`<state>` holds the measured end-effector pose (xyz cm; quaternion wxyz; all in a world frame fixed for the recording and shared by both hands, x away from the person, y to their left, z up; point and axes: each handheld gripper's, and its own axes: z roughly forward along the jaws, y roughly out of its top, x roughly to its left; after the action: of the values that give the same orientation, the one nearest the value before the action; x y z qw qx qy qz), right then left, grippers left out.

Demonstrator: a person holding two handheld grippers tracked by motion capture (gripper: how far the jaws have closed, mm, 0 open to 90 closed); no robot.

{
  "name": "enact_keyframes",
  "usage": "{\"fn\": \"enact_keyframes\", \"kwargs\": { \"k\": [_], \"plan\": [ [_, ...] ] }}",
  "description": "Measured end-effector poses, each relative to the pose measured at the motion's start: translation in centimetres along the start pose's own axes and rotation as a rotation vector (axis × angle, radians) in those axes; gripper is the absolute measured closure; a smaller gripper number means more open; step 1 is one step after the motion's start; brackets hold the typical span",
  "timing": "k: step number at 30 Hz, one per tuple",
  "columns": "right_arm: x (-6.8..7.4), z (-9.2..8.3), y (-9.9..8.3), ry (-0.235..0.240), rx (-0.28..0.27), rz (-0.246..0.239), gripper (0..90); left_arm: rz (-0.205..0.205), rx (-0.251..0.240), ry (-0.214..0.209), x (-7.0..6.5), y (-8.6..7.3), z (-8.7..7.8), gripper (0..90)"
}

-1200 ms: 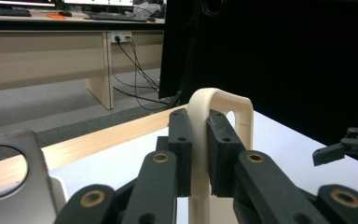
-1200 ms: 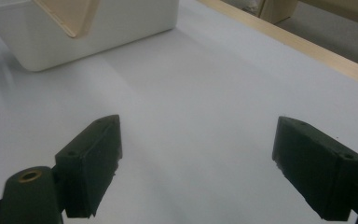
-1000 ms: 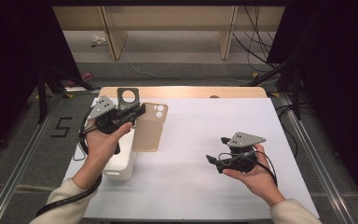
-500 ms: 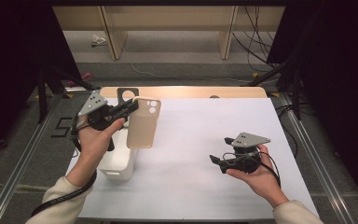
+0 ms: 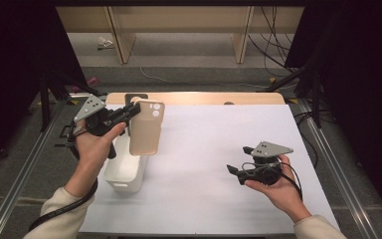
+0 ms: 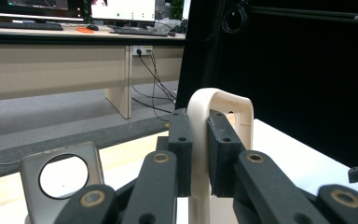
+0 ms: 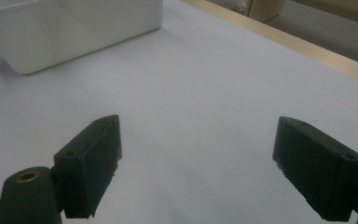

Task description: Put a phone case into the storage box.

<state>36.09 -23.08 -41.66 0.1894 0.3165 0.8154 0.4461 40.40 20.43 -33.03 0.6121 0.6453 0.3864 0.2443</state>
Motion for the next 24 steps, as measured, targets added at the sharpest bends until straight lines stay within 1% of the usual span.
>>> {"fn": "enact_keyframes", "kwargs": {
  "k": [6,16,24],
  "plan": [
    [-0.1,-0.2,-0.1,-0.002,-0.001,0.005,16.2,0.0,-0.009,0.012,0.4,0.3,-0.3,81.3],
    [-0.2,-0.5,-0.2,-0.01,-0.005,0.005,16.2,0.0,-0.01,0.031,1.1,0.3,-0.7,81.2],
    [-0.3,-0.6,-0.3,-0.014,-0.004,0.007,16.2,-0.001,-0.013,0.037,1.8,0.5,-1.0,81.3]
  ]
}}
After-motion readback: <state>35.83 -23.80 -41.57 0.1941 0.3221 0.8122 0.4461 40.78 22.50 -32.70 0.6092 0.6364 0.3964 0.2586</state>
